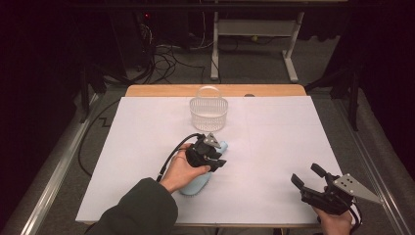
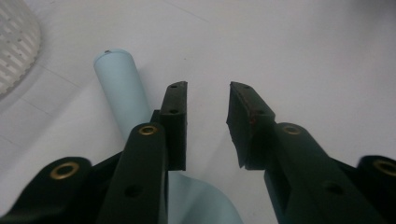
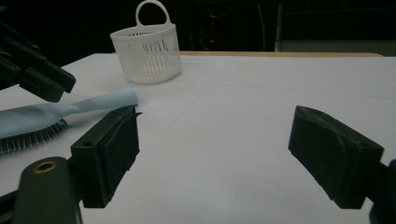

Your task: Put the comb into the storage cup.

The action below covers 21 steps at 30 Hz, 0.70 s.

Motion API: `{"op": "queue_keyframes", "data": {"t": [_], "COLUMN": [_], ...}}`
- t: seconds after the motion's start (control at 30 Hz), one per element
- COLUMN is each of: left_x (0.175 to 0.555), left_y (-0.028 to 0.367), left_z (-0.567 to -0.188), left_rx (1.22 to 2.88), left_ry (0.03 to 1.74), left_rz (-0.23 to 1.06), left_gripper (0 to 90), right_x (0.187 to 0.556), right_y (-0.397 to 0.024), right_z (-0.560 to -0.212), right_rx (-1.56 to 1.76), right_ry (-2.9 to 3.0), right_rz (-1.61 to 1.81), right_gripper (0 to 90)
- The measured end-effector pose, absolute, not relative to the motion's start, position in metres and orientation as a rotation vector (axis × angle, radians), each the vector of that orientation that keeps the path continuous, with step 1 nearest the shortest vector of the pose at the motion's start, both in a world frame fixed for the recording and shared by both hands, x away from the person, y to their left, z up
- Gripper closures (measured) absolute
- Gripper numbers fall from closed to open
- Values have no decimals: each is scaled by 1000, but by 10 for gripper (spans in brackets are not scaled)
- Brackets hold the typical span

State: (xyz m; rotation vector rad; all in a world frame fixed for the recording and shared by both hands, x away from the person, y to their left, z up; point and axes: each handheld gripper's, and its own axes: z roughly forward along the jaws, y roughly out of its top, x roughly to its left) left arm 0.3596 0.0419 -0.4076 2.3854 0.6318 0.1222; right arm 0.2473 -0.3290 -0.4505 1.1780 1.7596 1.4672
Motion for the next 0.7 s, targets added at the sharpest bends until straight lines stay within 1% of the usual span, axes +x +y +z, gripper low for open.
{"op": "queue_keyframes", "data": {"t": [0.03,0.2,0.7], "left_x": [361,370,392], "left_y": [40,32,13], "left_z": [-407,-408,-409], "left_rx": [2398,2431,2535], "left_ry": [629,639,651], "left_rz": [123,118,63], "left_gripper": [689,762,879], "right_x": [247,247,248], "right_y": [-329,-329,-329], "right_z": [-451,-450,-451], "right_rx": [1178,1178,1177], "right_ry": [1760,1761,1764], "right_rz": [1467,1469,1471], "right_gripper": [170,171,171]}}
